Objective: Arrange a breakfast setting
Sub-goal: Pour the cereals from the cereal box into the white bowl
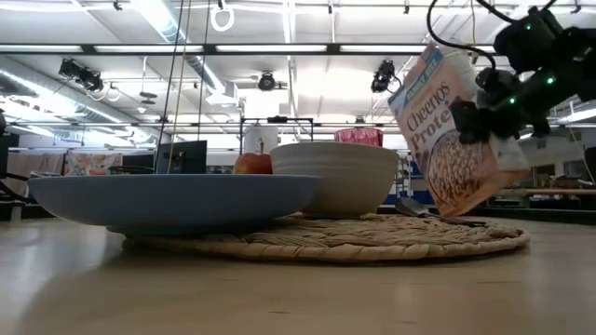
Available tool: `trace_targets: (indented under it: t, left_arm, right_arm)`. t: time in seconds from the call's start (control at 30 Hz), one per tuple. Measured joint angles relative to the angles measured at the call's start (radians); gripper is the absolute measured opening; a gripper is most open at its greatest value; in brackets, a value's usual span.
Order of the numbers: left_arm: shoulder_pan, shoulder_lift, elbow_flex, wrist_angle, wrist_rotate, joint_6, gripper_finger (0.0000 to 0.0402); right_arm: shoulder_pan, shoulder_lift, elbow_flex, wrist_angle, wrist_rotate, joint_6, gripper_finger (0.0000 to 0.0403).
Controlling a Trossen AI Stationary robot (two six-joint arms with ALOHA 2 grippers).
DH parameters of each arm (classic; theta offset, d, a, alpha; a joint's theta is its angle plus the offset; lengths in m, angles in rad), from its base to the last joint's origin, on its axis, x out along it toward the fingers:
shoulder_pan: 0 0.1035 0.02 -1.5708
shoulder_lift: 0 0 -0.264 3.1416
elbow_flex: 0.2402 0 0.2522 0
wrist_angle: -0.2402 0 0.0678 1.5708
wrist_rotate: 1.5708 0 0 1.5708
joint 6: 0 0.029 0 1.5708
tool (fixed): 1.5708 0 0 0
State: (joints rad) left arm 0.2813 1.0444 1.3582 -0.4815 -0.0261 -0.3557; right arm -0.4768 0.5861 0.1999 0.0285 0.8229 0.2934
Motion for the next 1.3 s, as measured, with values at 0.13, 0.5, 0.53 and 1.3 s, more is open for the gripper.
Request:
trace_targets:
  t: [0.13, 0.5, 0.53, 1.3]
  left_arm:
    - [0.0, 0.004, 0.0, 0.01, 0.0, 0.0, 0.032]
    - [-0.061, 0.005, 0.0, 0.027, 0.001, -0.001, 0.032]
    - [-0.068, 0.005, 0.0, 0.027, 0.002, 0.0, 0.032]
    - [-0.078, 0.004, 0.0, 0.027, 0.0, 0.054, 0.032]
  right_arm:
    - [-0.072, 0.025, -0.043, 0.113, -0.032, -0.029, 0.015]
    - [-0.272, 0.118, -0.01, 0.108, -0.322, -0.054, 0.0195]
    - [-0.281, 0.123, 0.007, 0.077, -0.338, -0.053, 0.021]
    - [-0.301, 0.137, 0.561, -0.922, -0.583, 0.008, 0.0348]
